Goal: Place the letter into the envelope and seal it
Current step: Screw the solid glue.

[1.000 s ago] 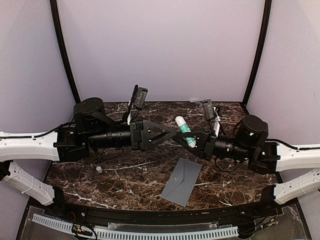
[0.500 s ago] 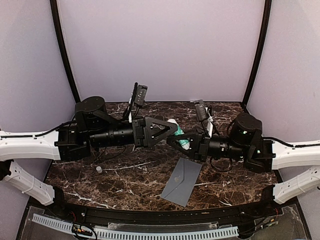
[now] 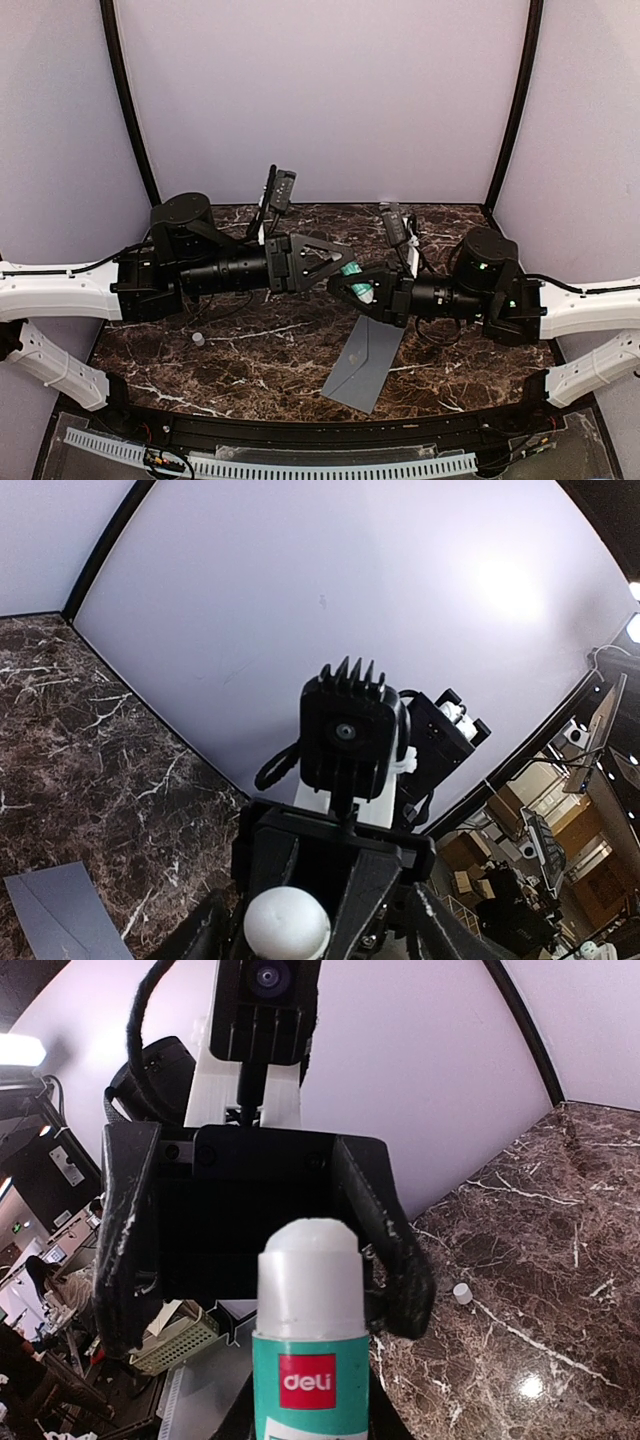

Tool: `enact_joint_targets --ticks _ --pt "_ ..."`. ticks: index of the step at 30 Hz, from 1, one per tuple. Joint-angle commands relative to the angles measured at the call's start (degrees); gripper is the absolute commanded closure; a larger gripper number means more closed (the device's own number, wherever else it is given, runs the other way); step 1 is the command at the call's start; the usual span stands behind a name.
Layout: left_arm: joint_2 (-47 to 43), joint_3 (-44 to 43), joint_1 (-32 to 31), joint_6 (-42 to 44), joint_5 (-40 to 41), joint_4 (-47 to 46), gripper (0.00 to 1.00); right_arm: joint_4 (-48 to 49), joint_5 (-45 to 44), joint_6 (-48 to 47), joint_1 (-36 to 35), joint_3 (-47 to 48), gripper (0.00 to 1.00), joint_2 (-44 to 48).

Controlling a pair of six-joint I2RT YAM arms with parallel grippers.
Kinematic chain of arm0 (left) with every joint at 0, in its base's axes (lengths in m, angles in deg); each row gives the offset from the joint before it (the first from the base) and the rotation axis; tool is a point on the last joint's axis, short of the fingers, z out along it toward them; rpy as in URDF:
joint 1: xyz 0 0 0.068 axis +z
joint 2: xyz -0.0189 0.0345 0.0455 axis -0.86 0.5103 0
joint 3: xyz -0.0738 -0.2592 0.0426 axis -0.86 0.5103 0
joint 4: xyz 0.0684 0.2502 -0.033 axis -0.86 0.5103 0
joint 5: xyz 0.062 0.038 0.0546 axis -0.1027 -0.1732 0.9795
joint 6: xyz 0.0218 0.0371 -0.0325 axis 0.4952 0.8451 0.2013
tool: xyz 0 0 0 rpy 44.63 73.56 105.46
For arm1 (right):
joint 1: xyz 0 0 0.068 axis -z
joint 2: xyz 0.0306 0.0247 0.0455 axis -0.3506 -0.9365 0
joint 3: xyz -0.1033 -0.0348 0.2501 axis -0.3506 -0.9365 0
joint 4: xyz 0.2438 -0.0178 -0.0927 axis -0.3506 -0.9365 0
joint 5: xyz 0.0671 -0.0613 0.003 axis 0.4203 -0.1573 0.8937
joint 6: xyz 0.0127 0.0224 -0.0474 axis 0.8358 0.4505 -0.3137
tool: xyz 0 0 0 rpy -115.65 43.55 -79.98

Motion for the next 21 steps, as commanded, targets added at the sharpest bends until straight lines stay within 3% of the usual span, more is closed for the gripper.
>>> enact_joint_targets --ticks 1,13,21 --pt "0.1 -0.7 -0.2 -0.8 -1.5 -2.9 0.45 2.6 -0.5 -0.2 -0.5 1.7 1.00 -0.1" --pt "1.3 -0.9 -0.2 -2.2 -2.7 -4.0 0.59 1.1 -1.4 -0.6 -0.6 2.5 1.00 -1.0" --pt "1.5 -0.2 -0.1 -4.0 -1.0 -3.9 0.76 -0.2 -2.2 -0.7 -0.6 2.4 1.00 -1.4"
